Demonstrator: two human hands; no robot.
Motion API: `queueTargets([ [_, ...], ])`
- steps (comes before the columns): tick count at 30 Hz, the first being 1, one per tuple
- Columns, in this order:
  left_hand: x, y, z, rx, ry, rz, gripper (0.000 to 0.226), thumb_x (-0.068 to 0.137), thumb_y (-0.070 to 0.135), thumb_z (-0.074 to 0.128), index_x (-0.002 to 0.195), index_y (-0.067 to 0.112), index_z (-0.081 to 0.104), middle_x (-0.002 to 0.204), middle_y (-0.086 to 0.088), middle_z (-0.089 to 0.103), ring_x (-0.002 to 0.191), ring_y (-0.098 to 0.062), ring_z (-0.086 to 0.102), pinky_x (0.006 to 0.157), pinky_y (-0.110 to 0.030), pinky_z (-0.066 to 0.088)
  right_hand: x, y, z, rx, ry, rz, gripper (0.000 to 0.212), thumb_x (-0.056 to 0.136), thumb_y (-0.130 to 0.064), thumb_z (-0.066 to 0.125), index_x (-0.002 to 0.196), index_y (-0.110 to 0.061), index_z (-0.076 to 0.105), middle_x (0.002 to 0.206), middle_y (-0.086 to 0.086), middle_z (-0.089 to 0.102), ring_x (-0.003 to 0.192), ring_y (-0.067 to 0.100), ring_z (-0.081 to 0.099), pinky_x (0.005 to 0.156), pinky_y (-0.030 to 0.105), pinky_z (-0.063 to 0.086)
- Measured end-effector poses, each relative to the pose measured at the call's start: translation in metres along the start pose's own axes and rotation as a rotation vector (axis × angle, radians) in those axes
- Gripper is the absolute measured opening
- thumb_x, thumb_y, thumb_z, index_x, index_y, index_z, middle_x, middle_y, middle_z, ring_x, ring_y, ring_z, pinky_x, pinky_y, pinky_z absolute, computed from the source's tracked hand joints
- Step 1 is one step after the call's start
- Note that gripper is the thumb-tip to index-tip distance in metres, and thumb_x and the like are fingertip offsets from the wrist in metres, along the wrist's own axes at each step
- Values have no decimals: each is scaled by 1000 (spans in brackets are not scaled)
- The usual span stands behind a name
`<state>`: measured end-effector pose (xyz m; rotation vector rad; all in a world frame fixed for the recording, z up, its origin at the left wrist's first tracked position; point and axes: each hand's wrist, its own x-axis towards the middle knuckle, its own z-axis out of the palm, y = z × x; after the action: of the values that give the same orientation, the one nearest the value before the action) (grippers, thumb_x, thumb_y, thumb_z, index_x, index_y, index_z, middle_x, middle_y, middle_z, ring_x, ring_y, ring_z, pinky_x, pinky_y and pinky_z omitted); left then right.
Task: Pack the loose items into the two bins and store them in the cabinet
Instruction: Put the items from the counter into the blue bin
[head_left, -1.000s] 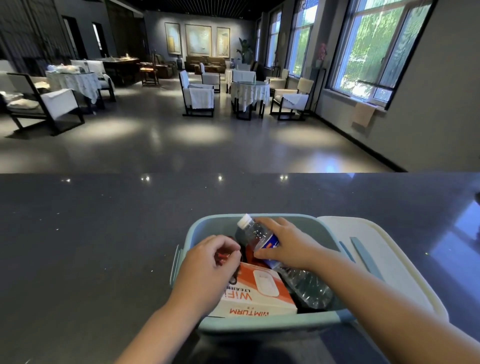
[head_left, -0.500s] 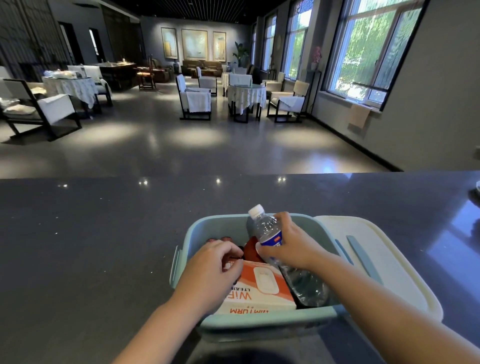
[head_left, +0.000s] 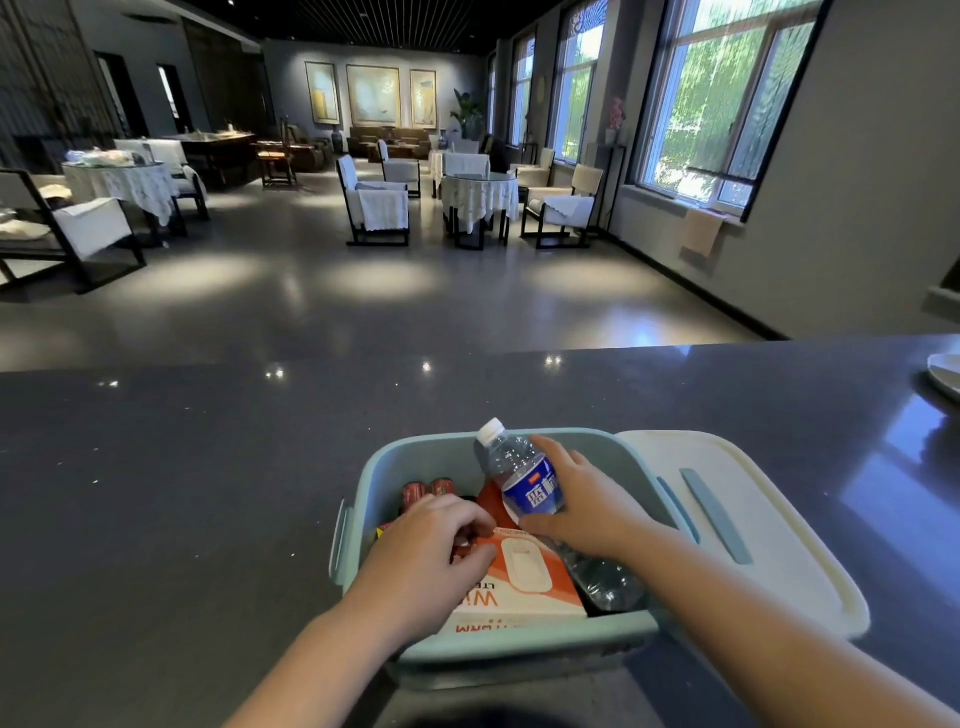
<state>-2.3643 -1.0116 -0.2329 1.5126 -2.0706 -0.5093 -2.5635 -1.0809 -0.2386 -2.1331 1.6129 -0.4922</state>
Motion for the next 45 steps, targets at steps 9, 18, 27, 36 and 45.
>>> queueTargets([
  [9, -2, 0, -2, -89, -10, -34, 15, 88, 38, 58, 102, 40, 63, 102, 27, 57, 100, 10, 50, 84, -14, 43, 0, -3, -9, -152, -68, -35, 81, 85, -48, 64, 149, -40, 16, 132, -5, 43, 117, 12, 48, 93, 30, 49],
  [18, -1, 3, -3, -123, -24, -91, 15, 88, 39, 58, 102, 41, 62, 104, 26, 58, 99, 8, 53, 85, -21, 49, 9, -4, -11, -188, -98, -57, 78, 83, -44, 69, 147, -39, 25, 130, -6, 50, 112, 11, 52, 89, 27, 49],
  [27, -5, 4, -6, -185, 66, -125, 10, 88, 34, 61, 95, 39, 65, 98, 25, 59, 95, 9, 53, 84, -19, 46, -3, 3, -10, -20, -39, 5, 91, 70, -53, 77, 143, -30, 28, 133, -8, 54, 110, 8, 56, 91, 26, 50],
  [36, -3, 1, -25, -228, 132, -107, 12, 87, 26, 63, 93, 35, 67, 97, 22, 64, 93, 8, 58, 83, -21, 51, -20, 7, -21, -58, -31, 45, 72, 75, -56, 71, 135, -31, 38, 136, -10, 50, 112, 3, 50, 83, 18, 43],
  [45, 17, 7, -30, -54, 120, -16, 24, 90, 31, 57, 112, 40, 59, 120, 28, 52, 111, 10, 44, 96, -18, 38, -34, -3, -21, -182, -13, -16, 69, 81, -54, 66, 138, -35, 33, 134, -12, 50, 110, 3, 51, 80, 16, 41],
])
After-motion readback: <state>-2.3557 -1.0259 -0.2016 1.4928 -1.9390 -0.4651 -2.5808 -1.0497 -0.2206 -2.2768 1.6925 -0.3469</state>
